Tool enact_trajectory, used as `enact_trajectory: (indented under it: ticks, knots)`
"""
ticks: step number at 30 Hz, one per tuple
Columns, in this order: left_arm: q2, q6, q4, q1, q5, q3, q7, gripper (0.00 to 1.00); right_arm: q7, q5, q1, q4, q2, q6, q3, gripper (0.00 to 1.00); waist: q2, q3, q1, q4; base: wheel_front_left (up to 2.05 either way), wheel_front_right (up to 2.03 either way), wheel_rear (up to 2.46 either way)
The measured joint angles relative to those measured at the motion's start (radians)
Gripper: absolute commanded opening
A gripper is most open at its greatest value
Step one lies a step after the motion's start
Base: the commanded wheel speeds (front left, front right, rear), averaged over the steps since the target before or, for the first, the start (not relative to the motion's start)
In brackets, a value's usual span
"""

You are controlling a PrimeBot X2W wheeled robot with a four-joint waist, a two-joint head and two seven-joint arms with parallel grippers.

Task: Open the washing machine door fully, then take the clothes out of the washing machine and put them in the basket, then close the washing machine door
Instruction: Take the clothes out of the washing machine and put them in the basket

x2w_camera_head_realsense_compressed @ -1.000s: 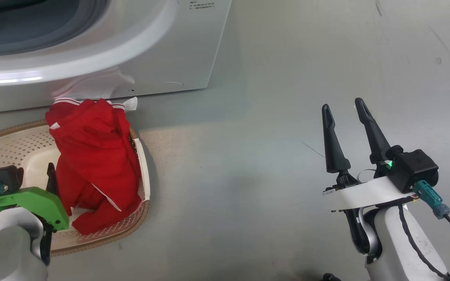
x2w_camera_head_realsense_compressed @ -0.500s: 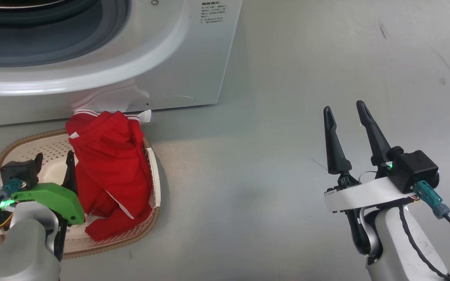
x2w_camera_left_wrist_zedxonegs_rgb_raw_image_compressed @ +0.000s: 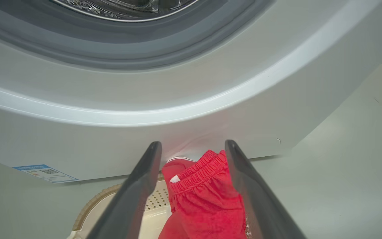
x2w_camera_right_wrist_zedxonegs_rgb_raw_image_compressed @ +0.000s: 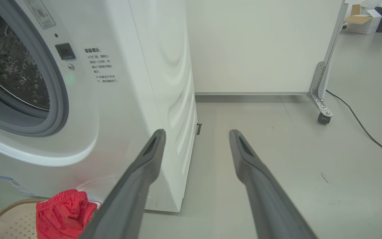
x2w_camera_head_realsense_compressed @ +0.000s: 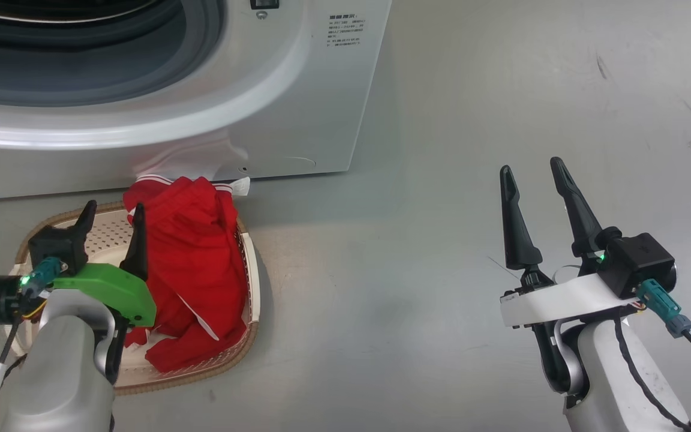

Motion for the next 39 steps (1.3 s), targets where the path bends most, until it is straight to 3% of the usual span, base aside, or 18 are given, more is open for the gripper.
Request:
enact_trajectory:
  ticks: [9, 26, 39]
  knots:
    - [-0.007, -0.001, -0.184, 0.026, 0.011, -0.003, -0.003, 1.0, 0.0, 0.0, 0.002, -0.006, 0.0, 0.0, -0.014, 1.0, 0.0, -0.013, 0.0, 0.012, 0.0, 0.0, 0.0]
    - [-0.033, -0.007, -0.412, 0.169, 0.035, -0.016, -0.003, 1.0, 0.0, 0.0, 0.017, -0.019, 0.0, 0.0, -0.031, 1.0, 0.0, -0.012, 0.0, 0.018, 0.0, 0.0, 0.0]
    - [-0.036, -0.007, -0.465, 0.229, 0.061, -0.03, -0.003, 1.0, 0.0, 0.0, 0.018, -0.021, 0.0, 0.0, -0.018, 1.0, 0.0, -0.001, 0.0, 0.01, 0.0, 0.0, 0.0]
